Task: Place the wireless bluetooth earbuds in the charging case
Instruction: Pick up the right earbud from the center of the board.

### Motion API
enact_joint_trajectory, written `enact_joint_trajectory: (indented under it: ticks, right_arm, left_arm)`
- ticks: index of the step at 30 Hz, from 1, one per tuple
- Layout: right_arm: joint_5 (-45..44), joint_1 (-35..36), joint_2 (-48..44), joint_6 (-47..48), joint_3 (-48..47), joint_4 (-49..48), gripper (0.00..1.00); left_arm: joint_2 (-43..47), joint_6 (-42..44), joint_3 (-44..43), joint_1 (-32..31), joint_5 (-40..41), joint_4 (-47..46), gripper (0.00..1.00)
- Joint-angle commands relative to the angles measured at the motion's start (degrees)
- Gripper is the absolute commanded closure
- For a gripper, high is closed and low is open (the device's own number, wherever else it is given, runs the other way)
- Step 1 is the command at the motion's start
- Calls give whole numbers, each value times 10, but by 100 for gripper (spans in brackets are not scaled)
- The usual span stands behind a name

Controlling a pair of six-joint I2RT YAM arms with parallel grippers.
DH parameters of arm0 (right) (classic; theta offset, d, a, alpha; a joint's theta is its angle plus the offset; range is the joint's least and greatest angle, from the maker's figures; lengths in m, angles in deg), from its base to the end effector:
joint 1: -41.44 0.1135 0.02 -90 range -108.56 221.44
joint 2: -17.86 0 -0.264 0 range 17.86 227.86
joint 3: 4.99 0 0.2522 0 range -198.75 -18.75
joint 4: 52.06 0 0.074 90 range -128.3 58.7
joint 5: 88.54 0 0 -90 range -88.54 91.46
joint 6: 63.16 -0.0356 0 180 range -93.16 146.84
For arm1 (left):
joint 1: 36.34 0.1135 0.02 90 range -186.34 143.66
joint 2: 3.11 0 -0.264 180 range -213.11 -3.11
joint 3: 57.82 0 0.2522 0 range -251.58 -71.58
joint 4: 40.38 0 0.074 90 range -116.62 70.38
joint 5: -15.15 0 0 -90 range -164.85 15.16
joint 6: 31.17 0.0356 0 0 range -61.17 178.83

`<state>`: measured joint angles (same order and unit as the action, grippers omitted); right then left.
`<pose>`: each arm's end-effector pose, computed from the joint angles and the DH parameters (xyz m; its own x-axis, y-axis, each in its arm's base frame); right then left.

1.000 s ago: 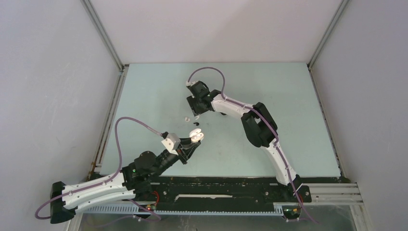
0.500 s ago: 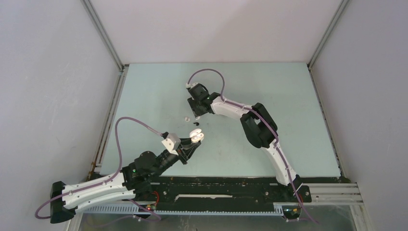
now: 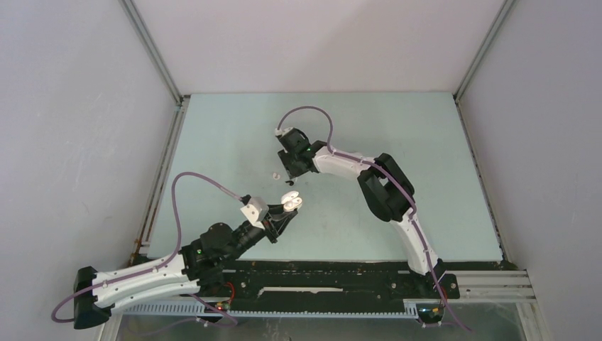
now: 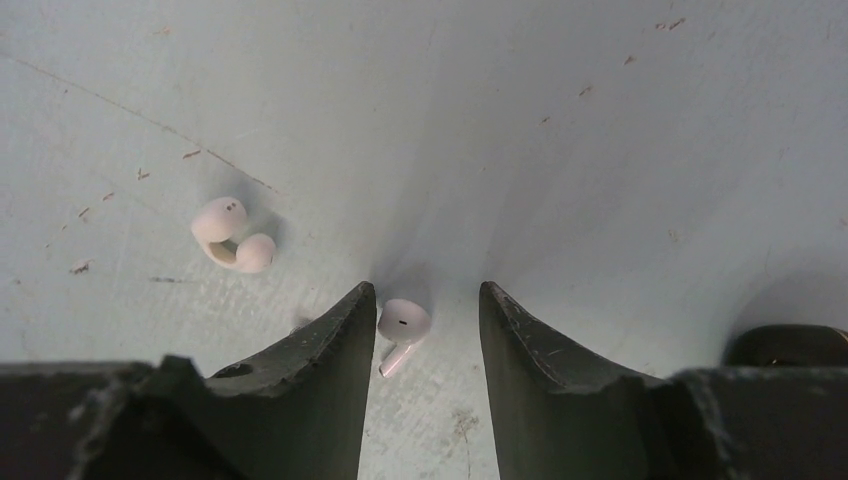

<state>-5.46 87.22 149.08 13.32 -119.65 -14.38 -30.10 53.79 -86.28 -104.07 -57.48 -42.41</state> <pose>0.3515 0.3551 0.1515 -0.7051 -0.3918 -0.5911 -0.5117 0.8582 0.0416 0.0647 -0.1298 0.2464 -0.0446 -0.1123 -0.9927 0.7693 0.6300 -0.1058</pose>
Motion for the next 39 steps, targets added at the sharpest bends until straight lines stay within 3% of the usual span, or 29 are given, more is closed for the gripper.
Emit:
enact_joint_trajectory:
  ticks: [1,25,29,32,39]
  right_arm:
    - [27,8,-20,-7,23,23,56]
    - [50,10,-8,-8,28,30,77]
    - [51,10,-29,-4,40,24,86]
    - [45,10,-52,2,51,17,99]
    - [16,6,-143,44,98,-2,100]
  left_arm:
    - [0,-6,-7,-4,-7,-32,100]
    - [-20,-6,-6,-4,-13,-42,100]
    - [-23,-5,-2,-4,-14,-46,100]
    - [-21,-6,1,-4,-12,-51,100]
    - [-15,-12,18,-4,-3,-73,100]
